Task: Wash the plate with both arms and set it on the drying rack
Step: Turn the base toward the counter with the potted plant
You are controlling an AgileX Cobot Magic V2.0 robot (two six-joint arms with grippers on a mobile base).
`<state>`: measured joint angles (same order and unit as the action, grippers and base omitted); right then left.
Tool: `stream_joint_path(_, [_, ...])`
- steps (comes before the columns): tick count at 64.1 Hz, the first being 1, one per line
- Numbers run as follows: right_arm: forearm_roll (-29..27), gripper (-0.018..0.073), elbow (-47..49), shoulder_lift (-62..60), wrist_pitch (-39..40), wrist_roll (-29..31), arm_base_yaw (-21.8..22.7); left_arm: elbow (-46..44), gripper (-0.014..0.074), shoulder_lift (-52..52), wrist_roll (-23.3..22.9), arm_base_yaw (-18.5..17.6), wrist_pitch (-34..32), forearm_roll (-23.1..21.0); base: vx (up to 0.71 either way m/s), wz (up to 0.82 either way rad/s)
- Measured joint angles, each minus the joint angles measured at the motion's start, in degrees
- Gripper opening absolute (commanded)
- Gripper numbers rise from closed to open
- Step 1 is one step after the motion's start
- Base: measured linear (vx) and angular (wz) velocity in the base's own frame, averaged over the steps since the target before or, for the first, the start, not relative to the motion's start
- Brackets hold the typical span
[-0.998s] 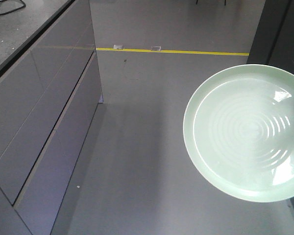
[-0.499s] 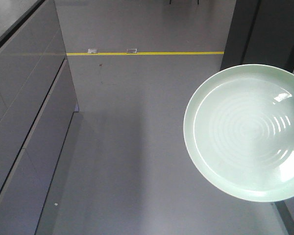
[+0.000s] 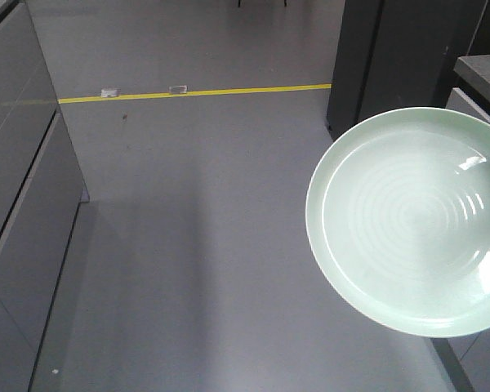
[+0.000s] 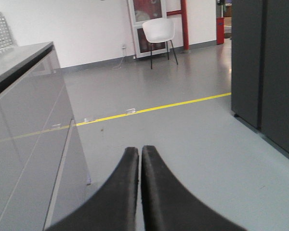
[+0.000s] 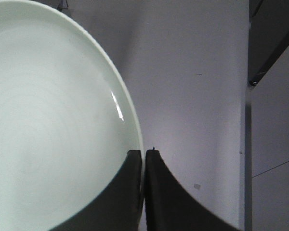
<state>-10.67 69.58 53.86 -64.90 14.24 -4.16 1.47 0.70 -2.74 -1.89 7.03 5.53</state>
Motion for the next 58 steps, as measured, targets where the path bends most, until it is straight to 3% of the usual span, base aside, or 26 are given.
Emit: stream_joint_path(58, [0.0,-0.0008,0.0,0.0,-0.06,0.0,0.0,0.0,0.0003,0.0,0.0,0.0,0.0,0.0,0.08,-0.21])
